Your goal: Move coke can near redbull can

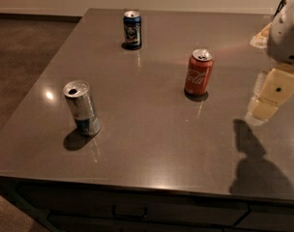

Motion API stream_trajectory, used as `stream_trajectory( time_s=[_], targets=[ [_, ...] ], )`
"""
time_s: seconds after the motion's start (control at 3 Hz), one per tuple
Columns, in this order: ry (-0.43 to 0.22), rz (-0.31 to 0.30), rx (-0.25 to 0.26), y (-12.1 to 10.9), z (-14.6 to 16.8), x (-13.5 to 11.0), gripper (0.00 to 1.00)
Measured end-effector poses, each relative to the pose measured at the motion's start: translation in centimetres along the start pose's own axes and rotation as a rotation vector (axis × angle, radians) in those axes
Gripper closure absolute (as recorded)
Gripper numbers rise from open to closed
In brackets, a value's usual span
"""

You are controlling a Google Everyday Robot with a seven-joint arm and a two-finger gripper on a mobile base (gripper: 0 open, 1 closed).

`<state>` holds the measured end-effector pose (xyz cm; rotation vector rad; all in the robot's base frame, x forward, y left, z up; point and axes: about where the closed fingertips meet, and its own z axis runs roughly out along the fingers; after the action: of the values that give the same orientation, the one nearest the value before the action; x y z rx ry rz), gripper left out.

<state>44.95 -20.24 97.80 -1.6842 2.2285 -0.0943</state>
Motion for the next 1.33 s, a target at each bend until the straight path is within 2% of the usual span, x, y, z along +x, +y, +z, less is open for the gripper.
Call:
stream_trajectory(
  time_s=[0.33,0.67,1.33],
  targets=[
    [-0.007,0.032,0.022,-0.9,0.7,-0.9,0.00],
    [-0.027,0.116,0.035,-3.5,3.0,-1.8,0.00],
    [-0.137,0.270,-0.032,-7.0,8.6,-4.1,0.00]
  ],
)
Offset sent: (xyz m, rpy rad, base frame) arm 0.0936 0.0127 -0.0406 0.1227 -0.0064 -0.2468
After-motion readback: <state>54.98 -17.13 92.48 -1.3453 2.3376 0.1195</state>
